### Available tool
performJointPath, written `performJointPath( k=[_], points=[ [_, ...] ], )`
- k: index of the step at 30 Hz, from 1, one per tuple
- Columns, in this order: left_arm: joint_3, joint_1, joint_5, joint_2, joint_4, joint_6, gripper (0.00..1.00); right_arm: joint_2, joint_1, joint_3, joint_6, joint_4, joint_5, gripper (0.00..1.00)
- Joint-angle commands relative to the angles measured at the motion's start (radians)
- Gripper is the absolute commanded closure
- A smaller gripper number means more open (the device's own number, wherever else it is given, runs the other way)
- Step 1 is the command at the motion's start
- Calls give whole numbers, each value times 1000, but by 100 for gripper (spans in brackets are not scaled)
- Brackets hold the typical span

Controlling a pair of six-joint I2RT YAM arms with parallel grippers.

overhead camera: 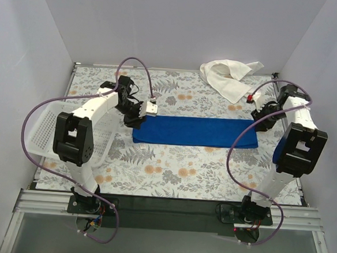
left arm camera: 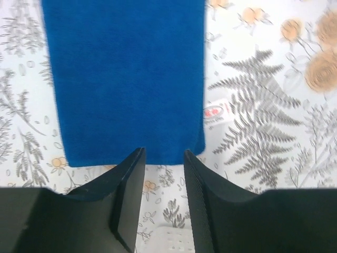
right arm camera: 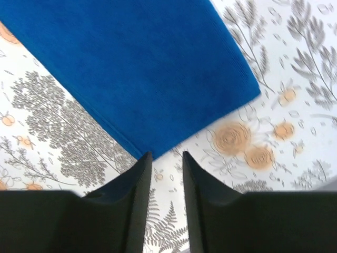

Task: Roll the towels
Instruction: Fold the towel

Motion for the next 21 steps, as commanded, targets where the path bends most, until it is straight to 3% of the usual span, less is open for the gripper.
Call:
performJointPath(
  k=[1,5,10,15,21],
  points=[
    [54,-21,7,19,132,-167,68,1,58,-6,69,-26,-4,73],
    [81,-62,-54,69,197,-291,78,47,87,-24,106,20,48,79],
    [23,-113,-172,126,189,-342,82,62,88,-162,80,62,160,84],
    [-34,-116,-215,157,192,-399,83,29,88,-300,67,125,228,84],
    [-32,-116,-226,191,207,-436,84,0,84,-403,63,166,297,75]
  ],
)
